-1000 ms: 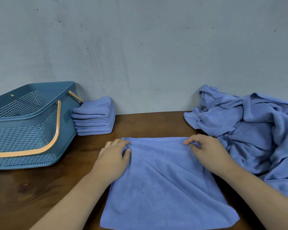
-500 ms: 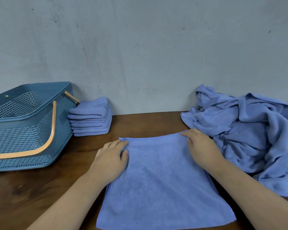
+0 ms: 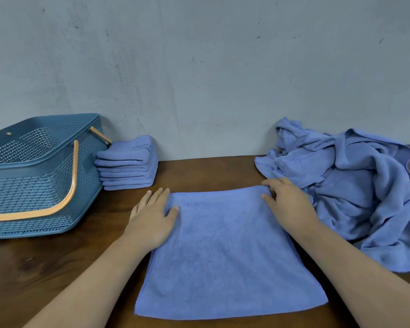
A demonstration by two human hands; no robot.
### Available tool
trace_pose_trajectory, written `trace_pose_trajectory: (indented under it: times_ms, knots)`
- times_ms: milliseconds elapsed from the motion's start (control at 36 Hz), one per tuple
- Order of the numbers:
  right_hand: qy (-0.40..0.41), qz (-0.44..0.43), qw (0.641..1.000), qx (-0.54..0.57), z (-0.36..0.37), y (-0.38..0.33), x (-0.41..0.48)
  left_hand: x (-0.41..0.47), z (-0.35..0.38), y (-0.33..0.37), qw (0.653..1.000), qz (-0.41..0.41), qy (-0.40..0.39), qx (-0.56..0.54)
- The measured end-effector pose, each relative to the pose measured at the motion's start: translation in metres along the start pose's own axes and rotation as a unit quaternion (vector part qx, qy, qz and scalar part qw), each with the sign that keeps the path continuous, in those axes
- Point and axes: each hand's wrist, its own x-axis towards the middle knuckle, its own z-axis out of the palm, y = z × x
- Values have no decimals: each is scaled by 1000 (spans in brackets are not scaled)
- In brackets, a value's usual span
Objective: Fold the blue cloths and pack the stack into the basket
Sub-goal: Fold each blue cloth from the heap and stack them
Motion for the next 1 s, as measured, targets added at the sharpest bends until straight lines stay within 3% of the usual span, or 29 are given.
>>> trace_pose_trajectory:
  times_ms: [111,222,333,417,667,917,1000]
  knots:
    - [26,-10,1000,1,-2,-3,-2,-3,-4,1,990,96,97,-46]
    - [59,-131,989,32,-12,-25,-10,-15,-1,15,981,177,66,-49]
    - [-120,-219,968,28,-2,-46,-29,-20,10,20,973,220,-56,38]
    - [-213,-194,956,-50,6,-42,-33,-18,5,18,968,211,-114,79]
    - [-243,-52,967,-56,-11,-11,-15,-11,-9,-2,976,138,-151,78]
    - [-241,-52,968,-54,-14,-11,-17,1,-8,-24,992,88,-83,29]
    - [-193,-60,979,-39,-14,-10,-19,0,-7,-25,995,91,-29,-14]
